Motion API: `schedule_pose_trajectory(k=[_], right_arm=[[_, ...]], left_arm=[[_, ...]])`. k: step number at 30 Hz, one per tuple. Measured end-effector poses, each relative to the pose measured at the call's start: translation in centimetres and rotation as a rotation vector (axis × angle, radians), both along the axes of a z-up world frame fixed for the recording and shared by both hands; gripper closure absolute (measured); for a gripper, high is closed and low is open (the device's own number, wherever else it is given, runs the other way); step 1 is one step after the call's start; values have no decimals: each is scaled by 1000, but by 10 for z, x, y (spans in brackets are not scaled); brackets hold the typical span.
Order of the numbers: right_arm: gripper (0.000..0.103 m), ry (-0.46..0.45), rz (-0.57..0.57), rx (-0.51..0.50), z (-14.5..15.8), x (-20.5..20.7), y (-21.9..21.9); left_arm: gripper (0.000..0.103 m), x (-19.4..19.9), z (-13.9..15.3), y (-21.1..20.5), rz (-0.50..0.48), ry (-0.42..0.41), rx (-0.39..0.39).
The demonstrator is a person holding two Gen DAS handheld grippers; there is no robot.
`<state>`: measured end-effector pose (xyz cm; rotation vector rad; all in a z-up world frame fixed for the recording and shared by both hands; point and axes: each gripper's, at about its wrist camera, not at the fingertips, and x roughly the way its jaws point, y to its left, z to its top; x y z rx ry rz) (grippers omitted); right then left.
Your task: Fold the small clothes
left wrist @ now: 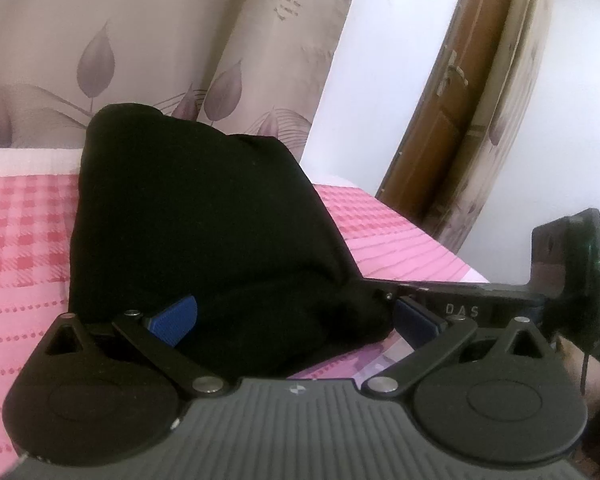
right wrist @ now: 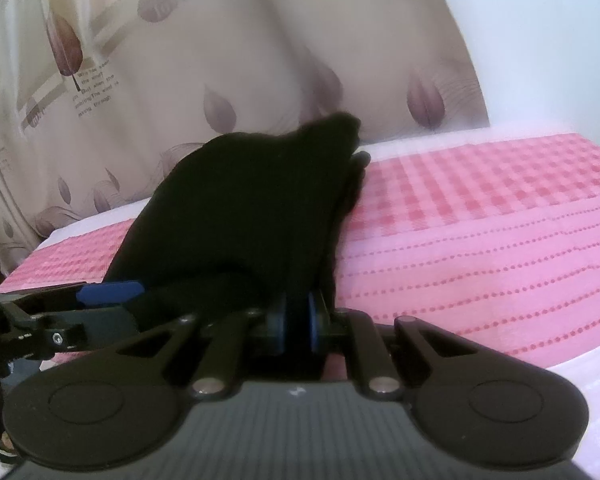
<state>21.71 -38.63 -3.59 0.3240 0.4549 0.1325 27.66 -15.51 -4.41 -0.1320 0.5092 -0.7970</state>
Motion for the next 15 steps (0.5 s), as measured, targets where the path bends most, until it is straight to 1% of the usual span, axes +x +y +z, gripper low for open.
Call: schedule_pose_trajectory(k=[4,15], right_arm=[[92,2,-3,-12,0,0,2],[92,2,-2,-3,0,0,2]], left_arm=[[0,-1,0,-2,5,-8,14],[0,-3,0,-10,24,-33,61]])
